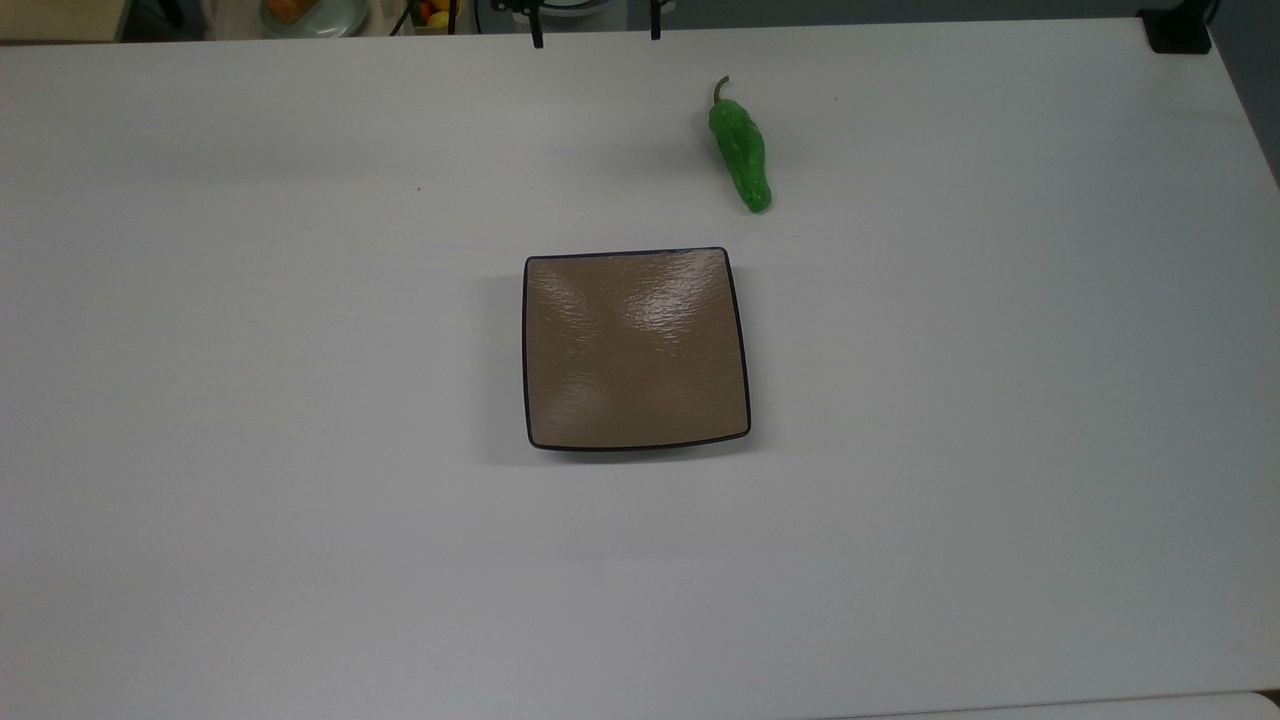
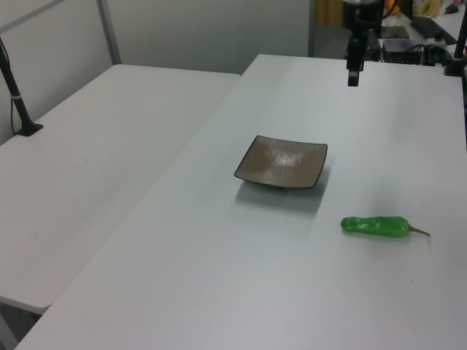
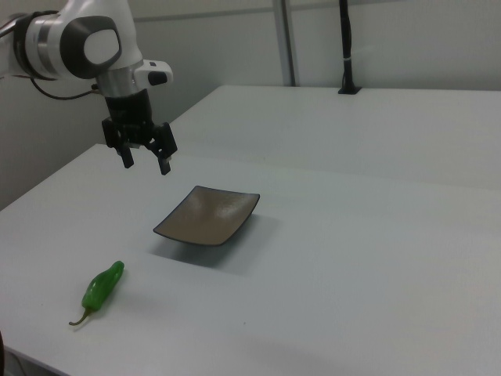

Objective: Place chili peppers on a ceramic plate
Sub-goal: 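Move the gripper over the green chili pepper and lower it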

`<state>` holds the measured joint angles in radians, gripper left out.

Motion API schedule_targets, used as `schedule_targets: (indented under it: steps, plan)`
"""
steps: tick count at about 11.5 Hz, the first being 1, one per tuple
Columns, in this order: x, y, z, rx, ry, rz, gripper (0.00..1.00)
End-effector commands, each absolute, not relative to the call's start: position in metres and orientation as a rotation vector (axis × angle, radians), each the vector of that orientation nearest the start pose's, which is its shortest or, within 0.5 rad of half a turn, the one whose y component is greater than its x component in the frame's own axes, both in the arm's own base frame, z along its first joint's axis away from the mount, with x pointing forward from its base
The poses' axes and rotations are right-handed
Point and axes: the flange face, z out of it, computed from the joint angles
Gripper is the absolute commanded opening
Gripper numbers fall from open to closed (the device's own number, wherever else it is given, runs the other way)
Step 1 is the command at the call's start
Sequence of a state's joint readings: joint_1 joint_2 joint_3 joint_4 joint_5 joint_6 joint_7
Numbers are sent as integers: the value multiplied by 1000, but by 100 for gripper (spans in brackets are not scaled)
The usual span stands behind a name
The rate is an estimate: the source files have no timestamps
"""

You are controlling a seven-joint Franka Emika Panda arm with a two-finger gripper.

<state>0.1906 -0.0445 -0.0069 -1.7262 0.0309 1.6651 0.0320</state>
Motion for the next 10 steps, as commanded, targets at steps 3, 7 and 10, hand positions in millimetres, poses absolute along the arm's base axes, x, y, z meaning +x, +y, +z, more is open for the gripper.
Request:
schedule_targets:
  steps: [3,7,10]
  plan:
    - [539,105,584,-3080,-218,-7,100]
    - [536,113,577,-3074,-239,18,100]
    - [519,137,559,-3046,-489,111,100]
